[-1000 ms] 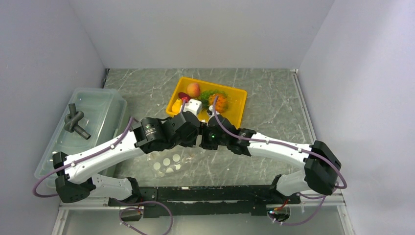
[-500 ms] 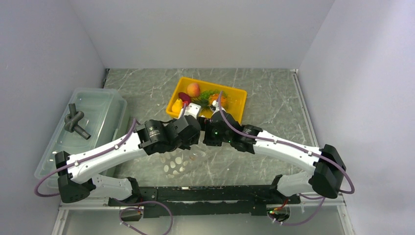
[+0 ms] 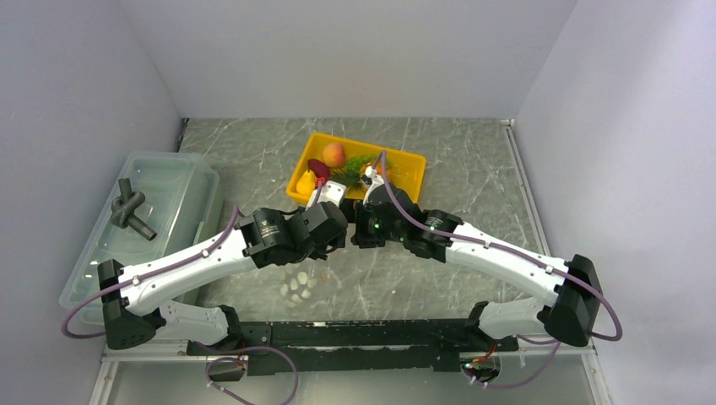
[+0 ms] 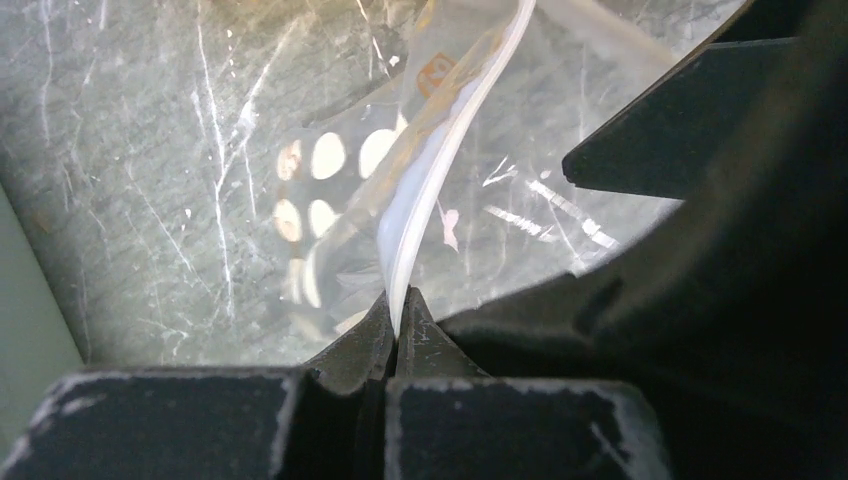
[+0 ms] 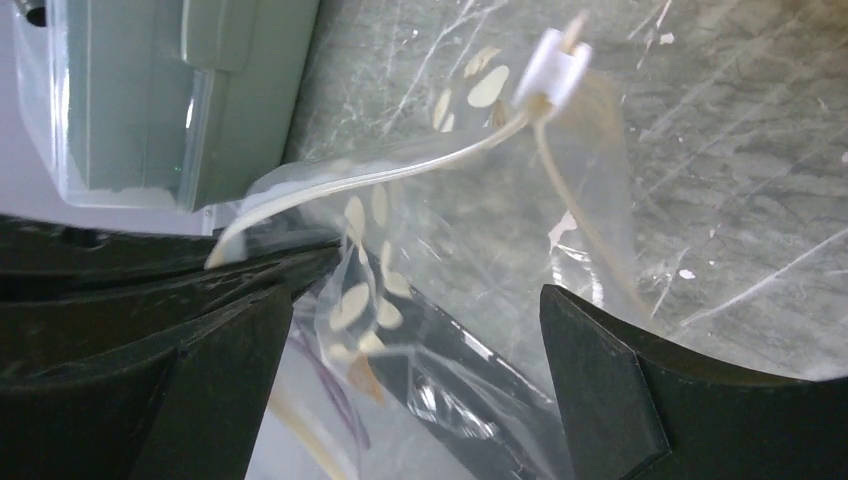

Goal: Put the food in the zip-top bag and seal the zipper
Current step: Open the zipper of the food storage bag.

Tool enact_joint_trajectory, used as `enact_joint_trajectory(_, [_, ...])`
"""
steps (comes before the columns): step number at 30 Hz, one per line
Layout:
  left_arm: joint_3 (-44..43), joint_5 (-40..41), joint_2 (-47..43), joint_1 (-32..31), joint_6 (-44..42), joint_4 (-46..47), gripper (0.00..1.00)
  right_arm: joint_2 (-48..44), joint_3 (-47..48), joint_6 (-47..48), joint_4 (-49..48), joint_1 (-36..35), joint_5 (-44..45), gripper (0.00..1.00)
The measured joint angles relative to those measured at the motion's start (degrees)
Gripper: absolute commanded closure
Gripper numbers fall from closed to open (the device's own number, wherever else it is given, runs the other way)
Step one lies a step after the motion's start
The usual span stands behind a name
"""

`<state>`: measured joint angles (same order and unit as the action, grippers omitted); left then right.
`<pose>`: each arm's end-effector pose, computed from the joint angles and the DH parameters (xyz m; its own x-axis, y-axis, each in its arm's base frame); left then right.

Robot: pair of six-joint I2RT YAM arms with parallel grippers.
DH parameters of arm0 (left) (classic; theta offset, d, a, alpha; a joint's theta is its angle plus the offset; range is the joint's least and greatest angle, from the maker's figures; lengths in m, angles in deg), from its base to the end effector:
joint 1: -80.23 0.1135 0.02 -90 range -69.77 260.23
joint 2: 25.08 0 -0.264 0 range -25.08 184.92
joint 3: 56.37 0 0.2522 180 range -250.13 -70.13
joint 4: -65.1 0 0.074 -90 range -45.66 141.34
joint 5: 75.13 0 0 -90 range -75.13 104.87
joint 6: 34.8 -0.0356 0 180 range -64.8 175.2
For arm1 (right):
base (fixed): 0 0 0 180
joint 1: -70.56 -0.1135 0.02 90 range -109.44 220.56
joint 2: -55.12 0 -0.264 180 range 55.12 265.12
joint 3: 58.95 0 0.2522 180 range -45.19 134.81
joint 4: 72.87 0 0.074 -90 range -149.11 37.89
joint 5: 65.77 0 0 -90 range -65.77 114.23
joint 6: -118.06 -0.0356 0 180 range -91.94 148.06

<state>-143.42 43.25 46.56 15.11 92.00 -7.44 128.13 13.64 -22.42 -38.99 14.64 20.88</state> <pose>0.1151 -0.2080 0.3426 -0.6961 0.2482 -0.6737 0.3405 0.9402 -0.0054 0.1583 0.2377 0.3024 -0.8596 0.1037 -0.5003 -0.2998 0.6906 0.6582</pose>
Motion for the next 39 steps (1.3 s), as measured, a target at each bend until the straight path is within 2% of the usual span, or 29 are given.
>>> enact_joint_trajectory(10, [0.00, 0.37, 0.24, 0.00, -0.15, 1.79, 1.00, -0.52, 3.52, 4.11, 5.18, 0.00, -0.02, 0.01])
enact_joint_trajectory(20, [0.00, 0.57, 0.44, 0.00, -0.17, 1.09, 1.00, -5.66, 3.52, 5.81, 7.56, 0.00, 2.10, 0.01])
enact_joint_trajectory(32, [-0.13, 3.61, 0.50, 0.17, -0.22, -2.19, 1.00, -13.60, 6.12, 11.41, 16.79, 0.20, 15.02, 0.01])
enact_joint_trajectory(39, [-1.03, 5.97, 0.74, 2.25, -1.14, -4.28, 1.00, -14.32, 9.03, 17.20, 21.55, 0.61, 21.88, 0.01])
